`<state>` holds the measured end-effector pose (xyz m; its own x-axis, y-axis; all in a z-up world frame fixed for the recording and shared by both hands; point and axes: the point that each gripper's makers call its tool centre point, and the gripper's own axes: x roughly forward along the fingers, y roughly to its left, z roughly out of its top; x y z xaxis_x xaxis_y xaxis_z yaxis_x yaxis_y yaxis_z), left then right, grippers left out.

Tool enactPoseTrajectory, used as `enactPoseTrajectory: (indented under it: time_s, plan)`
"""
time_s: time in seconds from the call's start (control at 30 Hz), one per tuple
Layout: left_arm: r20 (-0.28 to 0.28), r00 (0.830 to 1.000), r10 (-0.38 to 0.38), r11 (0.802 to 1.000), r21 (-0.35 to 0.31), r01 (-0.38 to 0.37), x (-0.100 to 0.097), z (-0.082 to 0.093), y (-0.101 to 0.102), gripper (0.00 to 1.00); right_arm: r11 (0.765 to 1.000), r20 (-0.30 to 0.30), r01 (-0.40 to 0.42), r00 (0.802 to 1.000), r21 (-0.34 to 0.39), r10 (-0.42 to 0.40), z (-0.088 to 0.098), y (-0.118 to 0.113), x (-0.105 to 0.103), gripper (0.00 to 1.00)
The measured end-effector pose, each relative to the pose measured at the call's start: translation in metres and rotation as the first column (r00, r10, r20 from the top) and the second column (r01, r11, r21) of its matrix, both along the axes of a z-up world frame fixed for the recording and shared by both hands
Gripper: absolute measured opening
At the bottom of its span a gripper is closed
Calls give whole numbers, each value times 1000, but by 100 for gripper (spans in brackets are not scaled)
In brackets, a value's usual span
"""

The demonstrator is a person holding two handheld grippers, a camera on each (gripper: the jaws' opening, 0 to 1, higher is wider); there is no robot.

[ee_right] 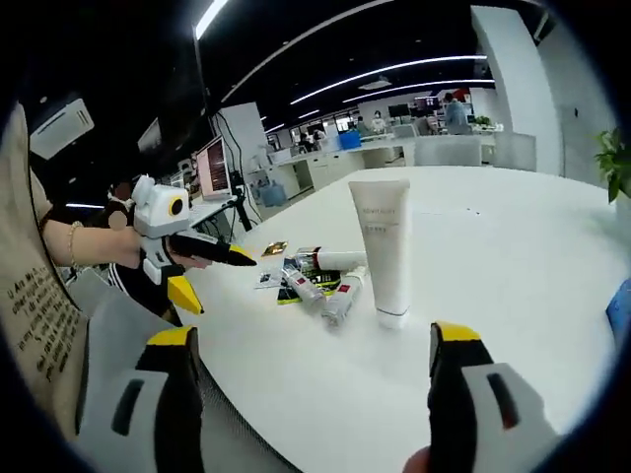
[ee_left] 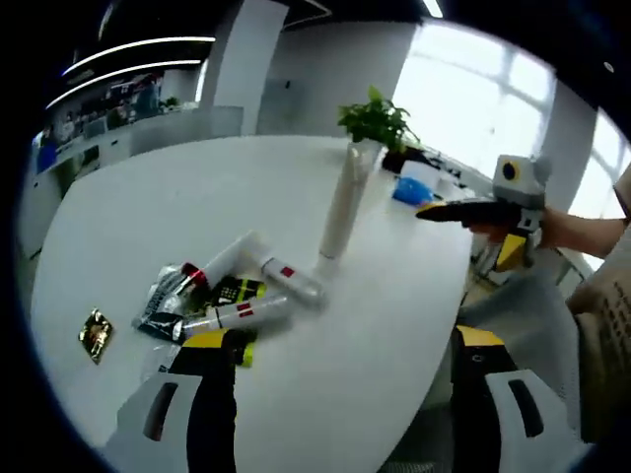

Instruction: Arrange the skincare products in the storage area until every visible bottle or jar stands upright without overlapping.

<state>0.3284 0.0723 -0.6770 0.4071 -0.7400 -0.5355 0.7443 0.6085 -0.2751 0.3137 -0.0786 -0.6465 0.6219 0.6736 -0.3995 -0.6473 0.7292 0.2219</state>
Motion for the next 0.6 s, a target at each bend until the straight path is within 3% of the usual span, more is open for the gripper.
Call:
enactPoseTrajectory:
  time_s: [0.13, 0.6]
  plan:
    - [-7, 1000, 3, 1000, 26, -3, -13, -3, 8, 92, 1000, 0, 5, 1000, 4, -5, 3, 2, -8, 99]
    - [-8, 995, 97, 995, 13, -97, -45, 7, 33, 97, 1000, -4, 15, 1000, 1, -15, 1, 0, -25, 99]
